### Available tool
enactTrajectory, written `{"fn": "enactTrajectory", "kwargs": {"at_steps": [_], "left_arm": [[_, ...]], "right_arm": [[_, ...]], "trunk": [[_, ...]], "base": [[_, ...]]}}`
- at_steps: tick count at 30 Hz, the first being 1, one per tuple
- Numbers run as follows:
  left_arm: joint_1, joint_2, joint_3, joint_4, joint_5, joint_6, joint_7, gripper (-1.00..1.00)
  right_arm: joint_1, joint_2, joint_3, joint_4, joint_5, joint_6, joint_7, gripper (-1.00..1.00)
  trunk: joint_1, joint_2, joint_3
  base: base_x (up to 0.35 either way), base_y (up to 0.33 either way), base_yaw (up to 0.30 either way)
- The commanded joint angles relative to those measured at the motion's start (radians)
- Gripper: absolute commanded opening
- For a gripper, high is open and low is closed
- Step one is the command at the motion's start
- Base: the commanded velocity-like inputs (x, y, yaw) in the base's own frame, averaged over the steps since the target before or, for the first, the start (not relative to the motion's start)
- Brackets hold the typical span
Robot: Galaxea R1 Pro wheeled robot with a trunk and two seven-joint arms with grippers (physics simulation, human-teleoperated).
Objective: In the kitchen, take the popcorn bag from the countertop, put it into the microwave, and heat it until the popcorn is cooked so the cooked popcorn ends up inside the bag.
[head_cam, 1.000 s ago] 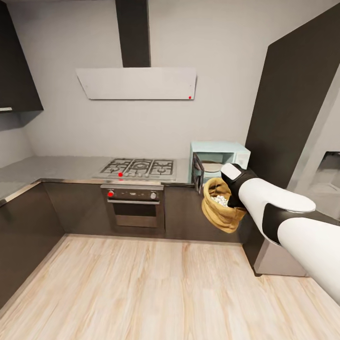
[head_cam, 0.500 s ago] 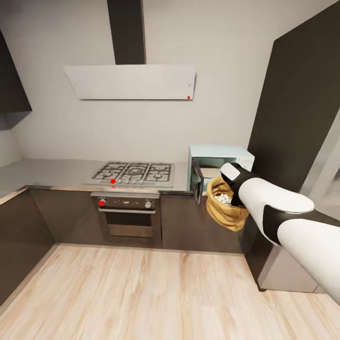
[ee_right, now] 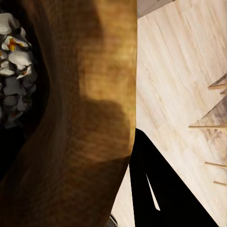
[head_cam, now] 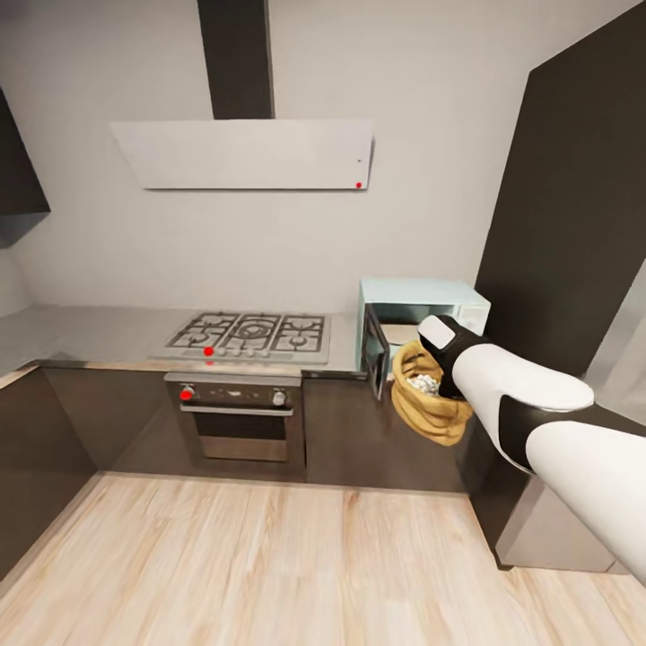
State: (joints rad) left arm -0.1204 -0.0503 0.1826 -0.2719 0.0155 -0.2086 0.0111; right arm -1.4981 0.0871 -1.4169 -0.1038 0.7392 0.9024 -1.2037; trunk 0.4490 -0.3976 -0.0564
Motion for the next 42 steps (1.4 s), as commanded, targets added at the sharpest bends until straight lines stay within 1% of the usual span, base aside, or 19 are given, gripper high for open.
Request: {"fn": "enactTrajectory", "kwargs": {"at_steps": [1,7,12,17,25,26,27,30,32,35,40,42], "left_arm": [[0.0,0.0,0.001,0.0,0.002,-0.003,0.001,1.0],[0.0,0.0,0.0,0.0,0.001,-0.003,0.001,1.0],[-0.001,0.0,0.0,0.0,0.001,-0.003,0.001,1.0],[-0.001,0.0,0.0,0.0,0.001,-0.003,0.001,1.0],[-0.001,0.0,0.0,0.0,0.001,-0.003,0.001,1.0],[0.004,0.004,0.001,0.006,-0.003,0.003,0.003,1.0],[0.004,0.003,0.0,0.012,-0.003,0.008,0.002,1.0],[0.002,0.005,0.0,0.024,-0.004,0.011,0.0,1.0],[0.001,0.012,0.0,0.031,-0.004,0.012,0.0,1.0],[0.001,0.016,0.001,0.034,-0.003,0.013,-0.001,1.0],[0.003,0.017,0.0,0.034,-0.003,0.031,-0.001,1.0],[0.005,0.017,0.0,0.034,-0.003,0.032,-0.001,1.0]], "right_arm": [[0.0,0.001,-0.005,-0.003,0.003,0.002,-0.003,-1.0],[0.002,-0.004,-0.001,-0.011,0.004,0.001,-0.012,-1.0],[0.008,-0.005,0.044,-0.011,0.004,0.001,-0.02,-1.0],[0.013,-0.017,0.055,-0.009,0.003,0.001,-0.015,-1.0],[0.013,-0.018,0.063,-0.003,0.002,0.002,-0.006,-1.0],[0.007,-0.022,0.06,-0.002,0.01,0.012,-0.013,-1.0],[0.002,-0.02,0.064,-0.002,0.015,0.021,-0.014,-1.0],[-0.015,-0.021,0.071,-0.002,0.016,0.049,-0.013,-1.0],[-0.026,-0.025,0.074,-0.003,0.018,0.067,-0.009,-1.0],[-0.043,-0.029,0.074,-0.005,0.019,0.095,-0.008,-1.0],[-0.047,-0.032,0.075,-0.004,0.019,0.139,-0.008,-1.0],[-0.046,-0.032,0.075,-0.004,0.019,0.145,-0.008,-1.0]], "trunk": [[0.001,-0.002,-0.002],[0.001,-0.002,-0.002],[0.001,-0.002,-0.002],[0.001,-0.002,-0.002],[0.001,-0.002,-0.002],[0.001,-0.002,-0.002],[0.001,-0.002,-0.002],[0.001,-0.002,-0.002],[0.001,-0.002,-0.002],[0.001,-0.002,-0.002],[0.001,-0.002,-0.002],[0.001,-0.002,-0.002]], "base": [[0.162,0.0,0.0],[0.032,0.0,0.0],[0.046,-0.006,0.0],[0.294,-0.064,0.0],[0.327,-0.071,0.0],[0.0,0.0,0.0],[0.0,0.0,0.0],[0.0,0.0,0.0],[0.0,0.0,0.0],[0.088,0.0,0.0],[0.12,0.0,0.0],[0.012,0.0,0.0]]}}
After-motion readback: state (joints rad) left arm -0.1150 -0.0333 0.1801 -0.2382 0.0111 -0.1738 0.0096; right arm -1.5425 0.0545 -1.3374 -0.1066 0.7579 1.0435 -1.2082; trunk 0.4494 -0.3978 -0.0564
